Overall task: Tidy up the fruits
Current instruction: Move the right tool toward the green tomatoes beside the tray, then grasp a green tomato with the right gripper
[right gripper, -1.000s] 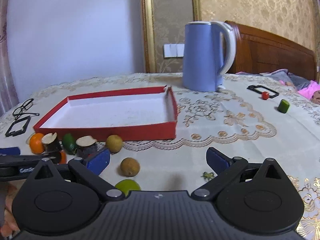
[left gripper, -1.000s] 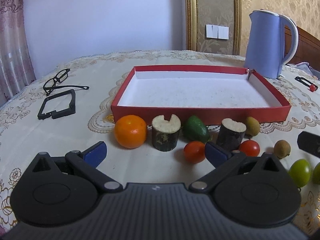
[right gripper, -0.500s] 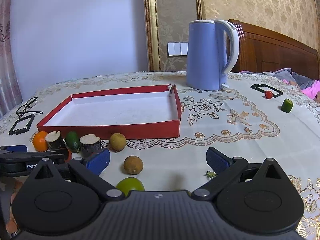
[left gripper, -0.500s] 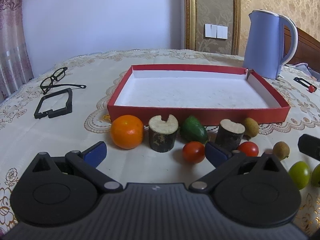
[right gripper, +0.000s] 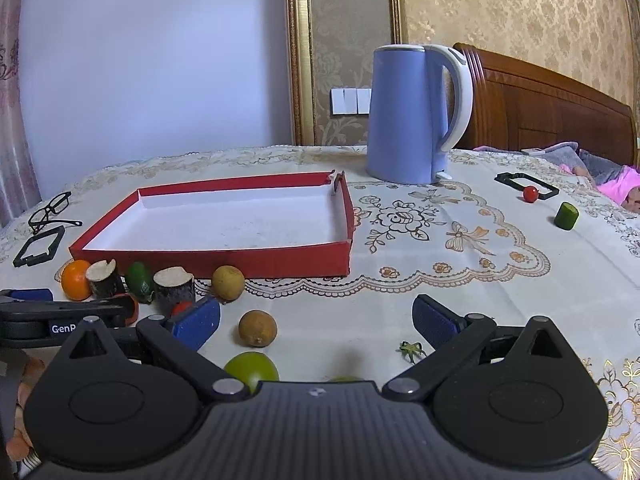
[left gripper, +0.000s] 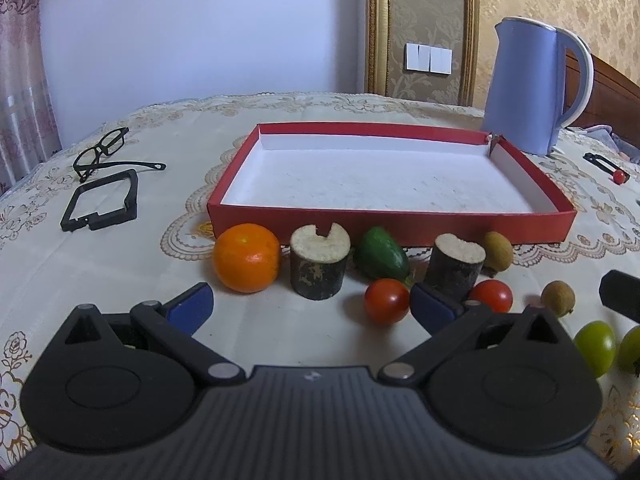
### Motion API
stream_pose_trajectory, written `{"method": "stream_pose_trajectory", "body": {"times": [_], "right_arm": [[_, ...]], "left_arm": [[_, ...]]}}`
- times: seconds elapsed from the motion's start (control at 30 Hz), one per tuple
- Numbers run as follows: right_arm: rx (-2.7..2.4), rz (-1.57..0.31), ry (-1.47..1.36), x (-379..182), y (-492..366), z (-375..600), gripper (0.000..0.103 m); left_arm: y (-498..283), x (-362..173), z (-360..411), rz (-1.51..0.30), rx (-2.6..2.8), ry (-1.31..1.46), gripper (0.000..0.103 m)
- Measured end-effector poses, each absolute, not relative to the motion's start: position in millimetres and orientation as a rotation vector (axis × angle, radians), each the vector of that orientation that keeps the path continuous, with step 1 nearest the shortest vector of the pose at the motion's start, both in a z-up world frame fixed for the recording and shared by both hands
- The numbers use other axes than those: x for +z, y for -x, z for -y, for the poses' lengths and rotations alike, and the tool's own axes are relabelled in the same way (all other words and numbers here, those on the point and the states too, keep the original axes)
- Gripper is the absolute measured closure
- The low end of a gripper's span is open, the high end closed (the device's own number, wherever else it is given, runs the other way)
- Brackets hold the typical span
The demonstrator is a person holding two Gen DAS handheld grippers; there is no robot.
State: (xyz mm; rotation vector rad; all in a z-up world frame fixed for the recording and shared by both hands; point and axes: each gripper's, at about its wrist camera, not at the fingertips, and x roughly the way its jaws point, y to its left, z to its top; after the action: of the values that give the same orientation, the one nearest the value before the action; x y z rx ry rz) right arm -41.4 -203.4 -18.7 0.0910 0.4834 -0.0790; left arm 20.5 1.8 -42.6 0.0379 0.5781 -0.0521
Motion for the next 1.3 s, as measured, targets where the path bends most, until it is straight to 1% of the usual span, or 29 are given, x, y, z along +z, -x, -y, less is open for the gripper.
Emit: {"method": "stream_pose_trajectory", "body": {"times": [0.9, 1.13, 1.3], "right_arm": [[-0.125, -0.465, -0.098, -14.5, 57.7, 222.4, 0.000], [-0.111, -0.495, -0.101, -21.8, 59.6, 225.8, 0.000], [-0.082, -0.528, -0.053, -32.5, 76.6, 232.5, 0.000]], "left_arm": [[-22.7, -45.4, -5.6, -0.604, -0.092, -0.003, 0.000], [-22.2, -46.2, -6.4, -0.599, -0.104, -0.012, 0.000], [-26.0, -46.9, -10.9, -0.583, -0.137, -0.019, 0.000]]}}
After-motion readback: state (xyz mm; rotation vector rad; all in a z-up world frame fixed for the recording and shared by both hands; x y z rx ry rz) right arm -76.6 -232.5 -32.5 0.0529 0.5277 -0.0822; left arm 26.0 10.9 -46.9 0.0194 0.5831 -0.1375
